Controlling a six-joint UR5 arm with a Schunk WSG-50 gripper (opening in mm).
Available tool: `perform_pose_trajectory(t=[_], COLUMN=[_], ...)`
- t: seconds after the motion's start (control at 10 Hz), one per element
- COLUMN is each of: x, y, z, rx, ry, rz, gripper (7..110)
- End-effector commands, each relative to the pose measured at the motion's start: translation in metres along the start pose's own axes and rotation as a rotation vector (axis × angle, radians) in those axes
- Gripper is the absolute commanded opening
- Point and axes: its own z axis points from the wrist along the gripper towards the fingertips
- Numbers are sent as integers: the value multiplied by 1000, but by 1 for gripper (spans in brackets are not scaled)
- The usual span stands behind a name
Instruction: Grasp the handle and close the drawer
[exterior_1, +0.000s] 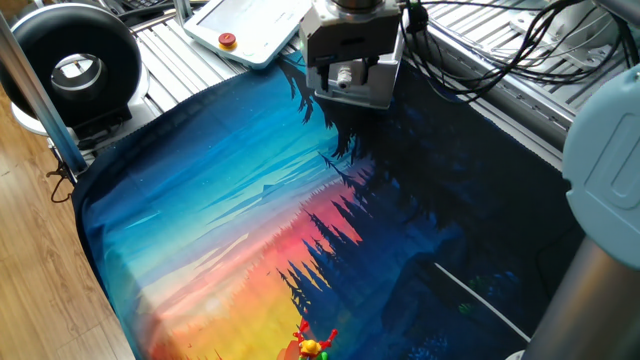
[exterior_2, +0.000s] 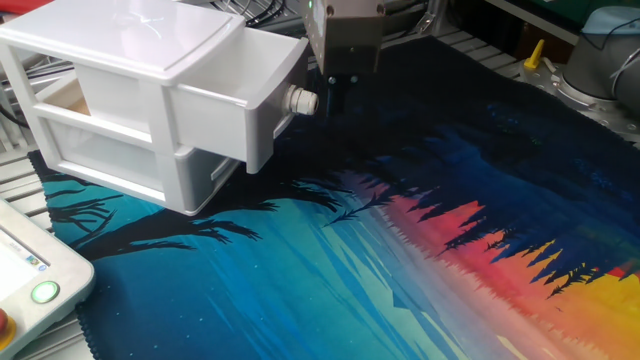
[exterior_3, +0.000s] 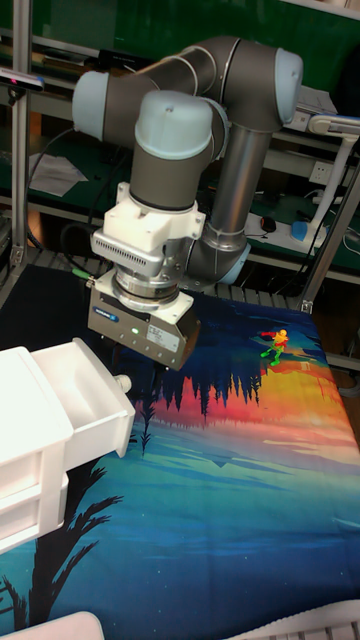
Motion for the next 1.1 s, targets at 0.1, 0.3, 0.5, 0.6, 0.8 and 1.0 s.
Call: perform_pose_trajectory(t=[0.1,0.3,0.5,0.6,0.8,1.0], x=[-4,-9,-12,-11,-4,0], y=[3,1,-3,-3,-7,-11], z=[19,32,36,34,33,32], rx=[-19,-24,-25,-26,-3,21], ry=[14,0,-13,-12,21,38], rz=[13,5,-7,1,68,109], gripper=[66,66,66,66,66,22])
